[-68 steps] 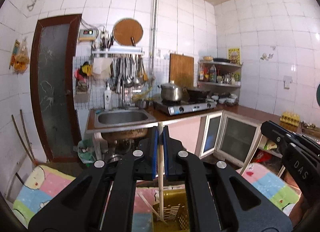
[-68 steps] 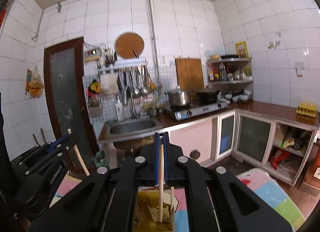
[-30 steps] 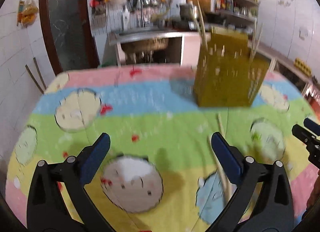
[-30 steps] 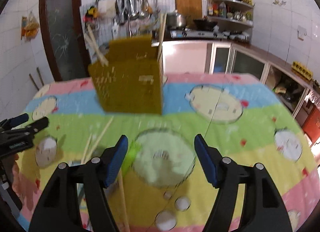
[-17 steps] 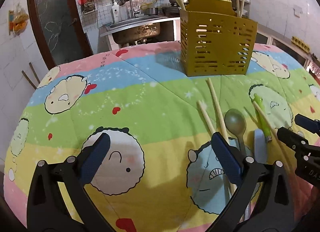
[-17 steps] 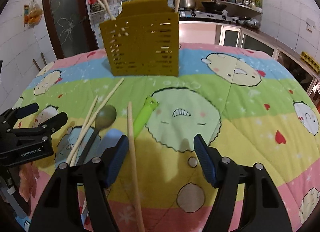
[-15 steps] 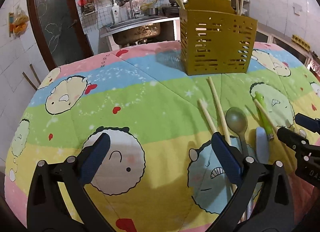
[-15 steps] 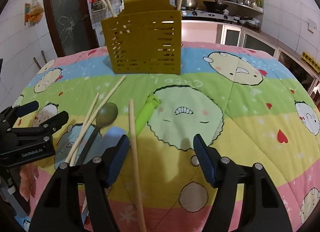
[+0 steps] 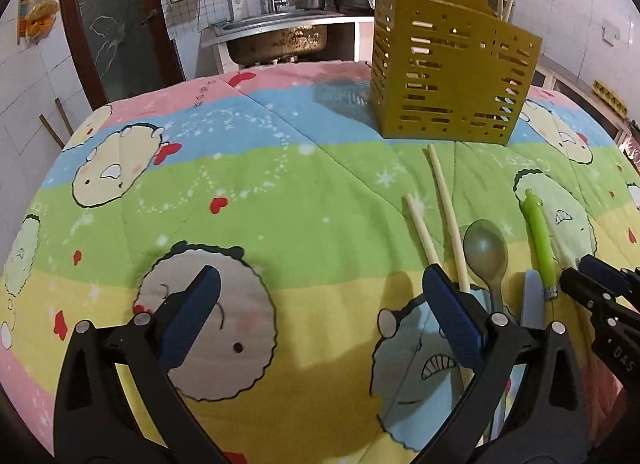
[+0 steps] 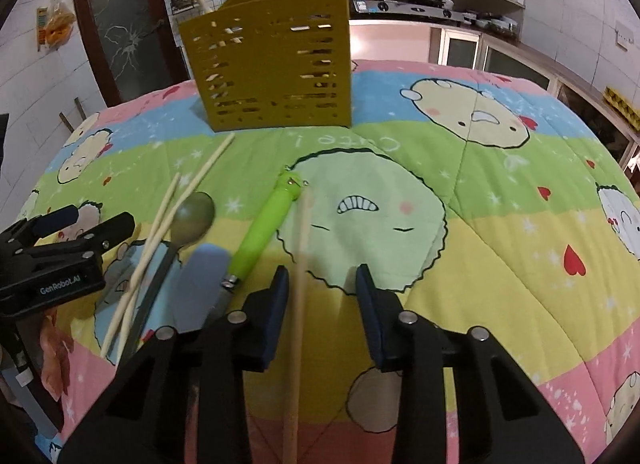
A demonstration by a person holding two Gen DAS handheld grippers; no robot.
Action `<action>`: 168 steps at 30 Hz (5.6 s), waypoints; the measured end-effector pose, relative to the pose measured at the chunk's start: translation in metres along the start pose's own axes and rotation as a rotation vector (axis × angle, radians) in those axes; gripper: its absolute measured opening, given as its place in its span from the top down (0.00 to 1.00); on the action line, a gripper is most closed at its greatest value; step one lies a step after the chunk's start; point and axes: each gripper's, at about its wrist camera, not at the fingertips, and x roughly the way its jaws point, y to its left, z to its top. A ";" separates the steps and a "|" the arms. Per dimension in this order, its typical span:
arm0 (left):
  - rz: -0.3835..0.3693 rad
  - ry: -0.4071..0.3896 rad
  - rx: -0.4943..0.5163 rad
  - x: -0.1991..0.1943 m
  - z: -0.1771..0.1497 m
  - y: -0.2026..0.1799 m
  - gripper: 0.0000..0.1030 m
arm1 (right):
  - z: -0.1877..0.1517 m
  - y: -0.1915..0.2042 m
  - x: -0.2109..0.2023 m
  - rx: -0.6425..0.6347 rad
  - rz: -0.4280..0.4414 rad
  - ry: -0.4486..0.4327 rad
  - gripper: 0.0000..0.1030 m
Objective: Organize utensils
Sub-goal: 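Lower the left tool to a chopstick while the right tool lowers beside another chopstick, then close the left tool on a chopstick while the right tool closes on another chopstick, then lift both chopsticks and carry them toward the yellow holder with both tools, then open the left tool over the holder while the right tool drops its chopstick in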
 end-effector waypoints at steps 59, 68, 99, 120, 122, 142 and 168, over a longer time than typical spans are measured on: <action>-0.064 0.074 0.003 0.012 0.002 -0.052 0.70 | 0.015 -0.002 0.019 0.049 -0.052 0.018 0.86; -0.070 0.043 0.021 0.008 -0.001 -0.058 0.89 | 0.014 0.000 0.017 0.047 -0.060 0.001 0.92; -0.129 -0.069 -0.068 -0.030 0.008 -0.030 0.96 | 0.013 -0.020 -0.007 0.125 0.005 -0.103 0.94; -0.182 -0.307 -0.114 -0.118 0.009 0.021 0.96 | 0.015 -0.023 -0.078 0.161 0.164 -0.366 0.94; -0.173 -0.331 -0.103 -0.126 0.007 0.023 0.96 | 0.014 -0.022 -0.087 0.155 0.169 -0.397 0.94; -0.183 -0.406 -0.082 -0.155 -0.010 0.038 0.95 | 0.000 -0.014 -0.136 0.114 0.187 -0.515 0.94; -0.165 -0.731 0.011 -0.189 0.175 -0.029 0.96 | 0.194 0.018 -0.170 -0.024 0.005 -0.791 0.94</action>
